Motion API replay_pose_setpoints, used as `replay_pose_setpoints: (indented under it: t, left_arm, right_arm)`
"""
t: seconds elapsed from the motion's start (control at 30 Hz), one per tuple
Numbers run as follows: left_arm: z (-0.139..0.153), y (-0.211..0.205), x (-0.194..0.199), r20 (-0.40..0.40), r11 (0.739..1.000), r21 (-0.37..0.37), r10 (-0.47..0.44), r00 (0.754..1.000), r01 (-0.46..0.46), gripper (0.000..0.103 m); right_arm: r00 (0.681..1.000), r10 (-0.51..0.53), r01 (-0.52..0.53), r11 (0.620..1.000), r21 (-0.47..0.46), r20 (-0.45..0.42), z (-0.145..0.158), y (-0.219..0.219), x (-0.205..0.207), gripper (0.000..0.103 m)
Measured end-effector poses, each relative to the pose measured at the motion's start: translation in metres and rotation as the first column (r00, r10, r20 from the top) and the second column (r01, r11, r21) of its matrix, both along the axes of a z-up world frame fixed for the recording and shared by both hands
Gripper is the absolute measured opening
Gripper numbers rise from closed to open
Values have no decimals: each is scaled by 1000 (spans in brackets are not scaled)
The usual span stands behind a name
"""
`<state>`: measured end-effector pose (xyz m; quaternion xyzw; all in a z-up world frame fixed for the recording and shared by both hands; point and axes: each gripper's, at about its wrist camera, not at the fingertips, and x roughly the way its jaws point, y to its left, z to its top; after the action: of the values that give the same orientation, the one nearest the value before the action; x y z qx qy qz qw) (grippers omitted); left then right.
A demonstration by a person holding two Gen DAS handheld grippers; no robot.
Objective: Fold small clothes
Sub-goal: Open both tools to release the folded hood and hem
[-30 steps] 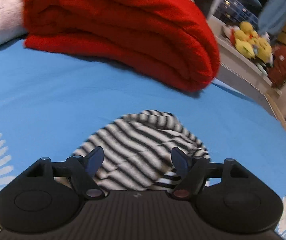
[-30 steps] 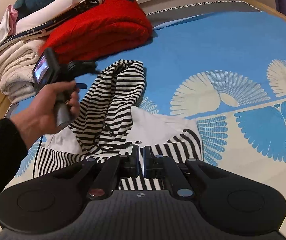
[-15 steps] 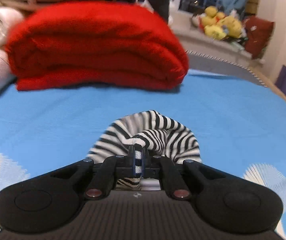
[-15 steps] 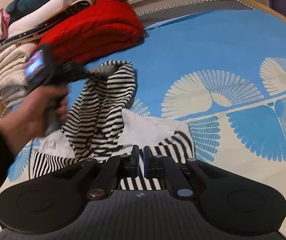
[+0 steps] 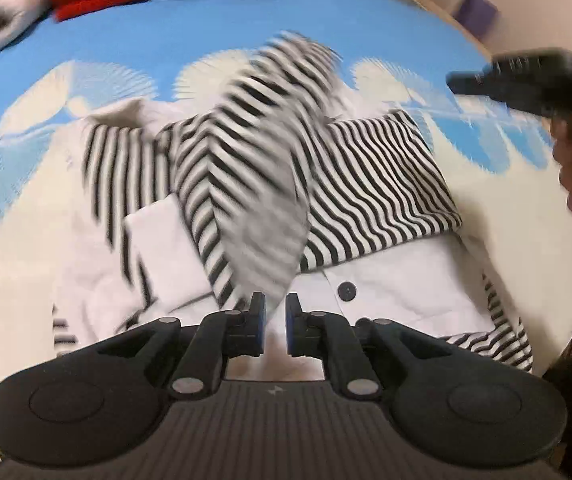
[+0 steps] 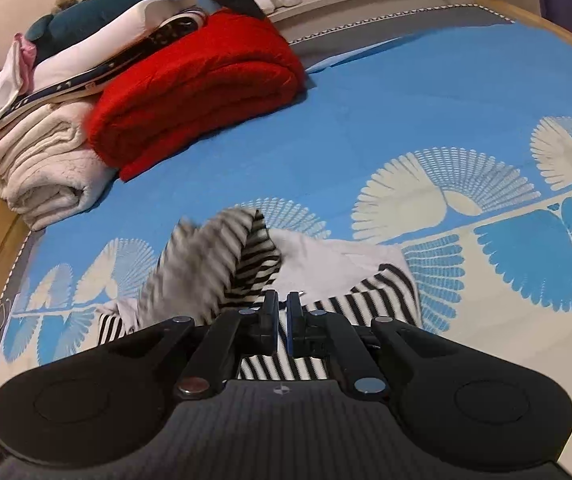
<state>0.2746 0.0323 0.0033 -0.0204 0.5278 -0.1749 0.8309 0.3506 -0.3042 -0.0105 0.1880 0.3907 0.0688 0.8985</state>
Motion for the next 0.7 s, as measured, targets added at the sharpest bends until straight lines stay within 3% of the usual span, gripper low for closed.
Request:
replay_pose_setpoints:
  t: [0.03,0.1,0.17,0.23,0.33,0.4,0.43,0.53,0.63,0.7]
  left_arm:
    - [-1,12,1,11,997,-42,68,998,-68,22]
    - [-6,37,10,7,969,-122,216,976,-214,23]
    - [-14,55,23,-29,921,-161,354,935,-354,23]
    - [-19,63,38,-59,884,-179,429,901,-433,23]
    - [-26,59,52,-32,879,-152,452,891,-452,23]
    - [-34,52,63,-57,878,-162,448,892,-451,23]
    - [-40,49,67,-78,877,-165,445,892,-452,23]
    - [-55,41,78,-132,880,-121,444,886,-459,23]
    - [-71,32,83,-175,897,-37,429,886,-441,25]
    - [-78,30,85,-200,904,-28,414,888,-427,25]
  right_arm:
    - [1000,6,-6,1000,1,-1,0,2,-1,4]
    - [1000,18,-18,1000,12,-9,-3,7,-4,4]
    - [999,30,-29,999,26,-14,-6,11,-5,4]
    - [999,41,-40,999,36,-25,-12,18,-4,4]
    - [997,55,-52,997,60,-51,-22,28,1,4]
    - [995,70,-66,996,63,-71,-31,38,7,4]
    - [994,76,-71,995,65,-82,-35,43,10,8]
    - [990,68,-59,995,82,-121,-52,53,23,32]
    - [986,45,-30,995,94,-162,-68,60,37,35]
    - [981,35,-17,995,96,-189,-79,65,44,36]
